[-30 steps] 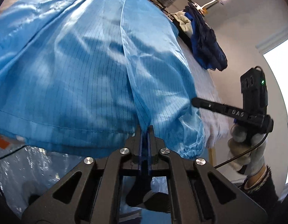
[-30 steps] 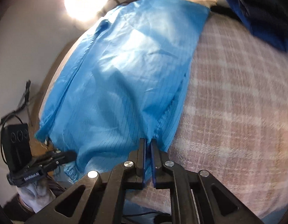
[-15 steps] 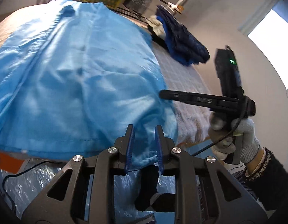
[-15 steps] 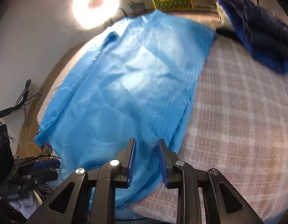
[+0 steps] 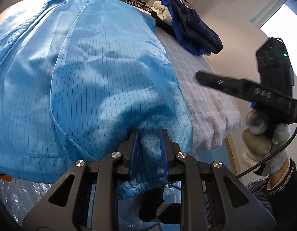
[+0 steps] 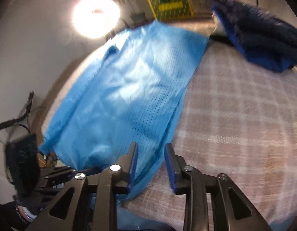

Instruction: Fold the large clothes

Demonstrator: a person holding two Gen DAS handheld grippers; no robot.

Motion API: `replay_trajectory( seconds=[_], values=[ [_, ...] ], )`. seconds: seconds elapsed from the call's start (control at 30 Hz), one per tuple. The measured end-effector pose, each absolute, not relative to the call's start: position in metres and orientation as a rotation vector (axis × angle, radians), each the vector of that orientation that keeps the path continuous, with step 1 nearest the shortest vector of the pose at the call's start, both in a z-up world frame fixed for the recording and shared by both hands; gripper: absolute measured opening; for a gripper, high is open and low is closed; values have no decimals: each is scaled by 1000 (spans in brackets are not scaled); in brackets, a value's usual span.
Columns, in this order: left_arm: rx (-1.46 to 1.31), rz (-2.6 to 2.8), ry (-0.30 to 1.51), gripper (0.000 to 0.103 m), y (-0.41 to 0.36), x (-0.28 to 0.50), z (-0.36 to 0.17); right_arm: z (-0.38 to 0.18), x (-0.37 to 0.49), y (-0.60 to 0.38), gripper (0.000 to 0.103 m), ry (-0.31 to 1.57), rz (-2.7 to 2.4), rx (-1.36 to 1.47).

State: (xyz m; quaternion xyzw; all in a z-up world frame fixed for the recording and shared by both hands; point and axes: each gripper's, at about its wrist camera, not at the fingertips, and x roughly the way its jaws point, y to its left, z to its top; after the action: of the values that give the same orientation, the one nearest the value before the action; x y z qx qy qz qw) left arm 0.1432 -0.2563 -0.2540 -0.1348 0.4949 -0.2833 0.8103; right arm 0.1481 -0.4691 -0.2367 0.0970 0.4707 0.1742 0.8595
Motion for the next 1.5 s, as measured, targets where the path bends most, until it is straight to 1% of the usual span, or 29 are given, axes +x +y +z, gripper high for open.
replay_trajectory(
  seconds=[0.07, 0.13, 0.17, 0.2, 0.23, 0.37, 0.43, 0.47, 0.57, 0.7, 0.77, 0.8, 0.83, 0.93, 1.0, 1.1, 1.2, 1.27, 1.4, 1.43, 1.47, 1.5],
  values=[
    [-275, -608, 1037, 20, -258, 139, -246, -225, 139, -485, 36, 923, 353, 220],
    [-249, -605, 1000, 20, -261, 133, -233, -217, 130, -502, 42, 867, 324, 241],
    [-234, -605, 987, 20, -264, 131, -228, -215, 128, -508, 51, 850, 311, 252],
    [-215, -606, 975, 23, -268, 130, -223, -212, 126, -516, 59, 830, 291, 267],
    [-188, -607, 967, 29, -274, 129, -220, -211, 124, -525, 62, 812, 266, 283],
    [-86, -638, 978, 33, -306, 126, -218, -207, 126, -558, 64, 812, 191, 353],
    [-37, -631, 1005, 42, -324, 127, -223, -205, 127, -571, 64, 821, 182, 387],
    [-14, -625, 1017, 44, -332, 128, -226, -205, 127, -576, 64, 817, 180, 405],
    [60, -594, 1032, 45, -352, 130, -234, -202, 128, -586, 64, 807, 192, 457],
    [111, -548, 1049, 45, -359, 134, -246, -200, 128, -591, 64, 798, 209, 487],
    [114, -534, 1032, 41, -356, 137, -249, -198, 130, -592, 64, 790, 221, 499],
    [116, -528, 1026, 32, -355, 137, -250, -198, 131, -591, 64, 789, 229, 505],
    [119, -517, 1021, 21, -354, 139, -250, -199, 133, -591, 64, 788, 237, 513],
    [72, -530, 1028, 5, -345, 147, -250, -202, 141, -586, 64, 794, 254, 539],
    [-14, -550, 1049, 3, -335, 153, -247, -206, 150, -582, 64, 804, 268, 563],
    [-123, -574, 1032, 2, -320, 153, -233, -210, 168, -573, 64, 820, 299, 612],
    [-195, -602, 1010, 1, -310, 151, -221, -213, 191, -563, 65, 828, 342, 674],
    [-234, -608, 1002, 1, -304, 152, -215, -216, 211, -557, 67, 833, 345, 716],
    [-329, -626, 1011, 1, -290, 156, -212, -236, 250, -545, 66, 878, 324, 815],
    [-347, -629, 1013, 1, -287, 156, -213, -243, 258, -542, 65, 893, 312, 829],
    [-363, -630, 1015, 1, -284, 157, -212, -251, 267, -537, 60, 911, 296, 846],
    [-372, -632, 1016, 1, -281, 157, -212, -258, 274, -534, 49, 926, 285, 860]
  ],
)
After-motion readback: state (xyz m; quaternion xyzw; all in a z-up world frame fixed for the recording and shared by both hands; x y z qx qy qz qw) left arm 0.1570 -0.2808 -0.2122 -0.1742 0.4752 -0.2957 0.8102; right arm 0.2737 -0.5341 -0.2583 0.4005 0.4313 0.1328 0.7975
